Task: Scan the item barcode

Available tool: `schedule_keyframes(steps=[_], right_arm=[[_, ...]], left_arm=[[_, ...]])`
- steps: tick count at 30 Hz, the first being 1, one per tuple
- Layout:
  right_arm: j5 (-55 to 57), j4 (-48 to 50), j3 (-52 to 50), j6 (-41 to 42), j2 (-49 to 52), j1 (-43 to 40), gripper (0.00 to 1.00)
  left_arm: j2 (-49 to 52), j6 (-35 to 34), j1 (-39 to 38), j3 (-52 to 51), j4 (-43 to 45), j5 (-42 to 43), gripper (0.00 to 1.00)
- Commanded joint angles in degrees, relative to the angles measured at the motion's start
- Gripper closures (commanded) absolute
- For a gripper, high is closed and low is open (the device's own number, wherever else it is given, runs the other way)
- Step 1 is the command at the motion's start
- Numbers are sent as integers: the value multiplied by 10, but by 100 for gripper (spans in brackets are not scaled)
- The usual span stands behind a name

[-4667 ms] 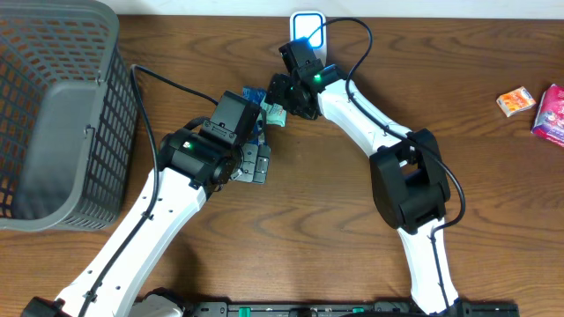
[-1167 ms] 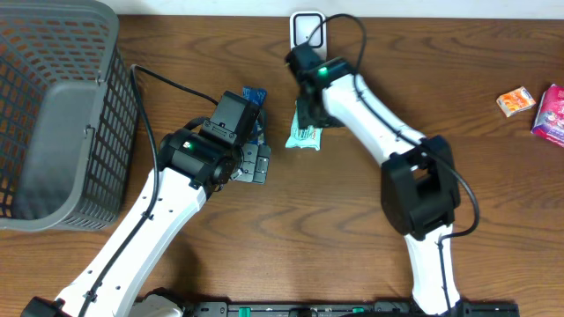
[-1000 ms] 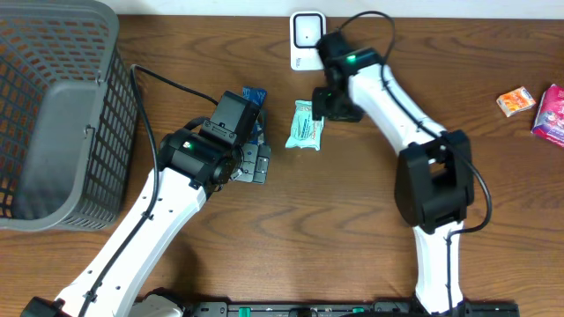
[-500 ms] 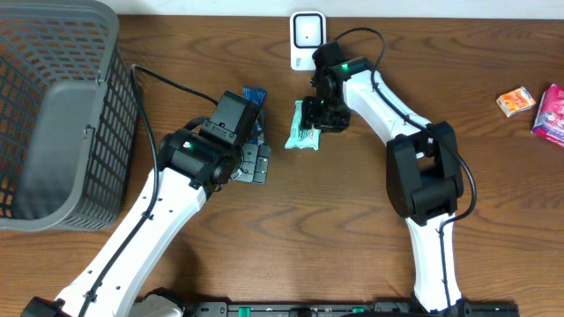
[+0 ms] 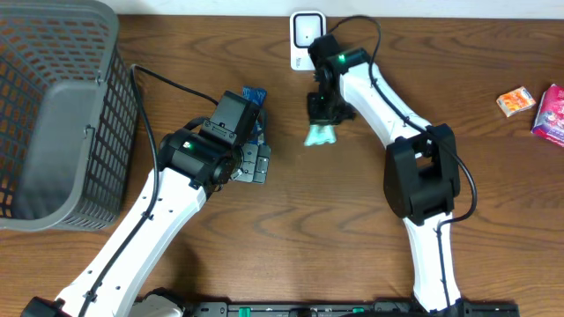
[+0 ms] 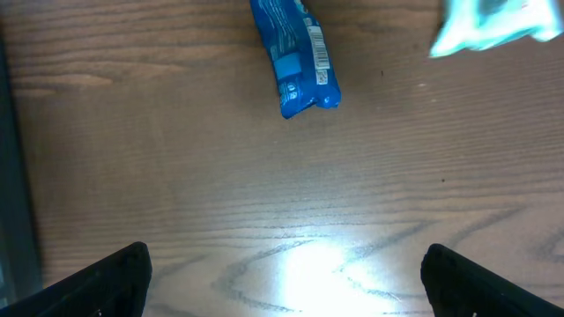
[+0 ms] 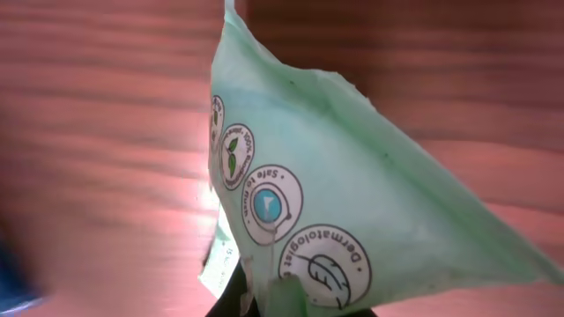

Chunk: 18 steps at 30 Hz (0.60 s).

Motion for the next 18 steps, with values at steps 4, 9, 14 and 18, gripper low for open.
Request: schedule_keyframes(steps=[4, 9, 14, 18], right_arm=[[392, -74, 57, 36, 6, 49, 99], [493, -33, -11, 47, 7, 60, 99], [517, 35, -106, 46, 7, 59, 91], [448, 43, -116, 46, 7, 66, 76]], left_arm=[[2, 1, 1, 0, -2, -3, 2], [2, 1, 1, 0, -2, -3, 2], [2, 1, 1, 0, -2, -3, 2], [2, 1, 1, 0, -2, -3, 2]])
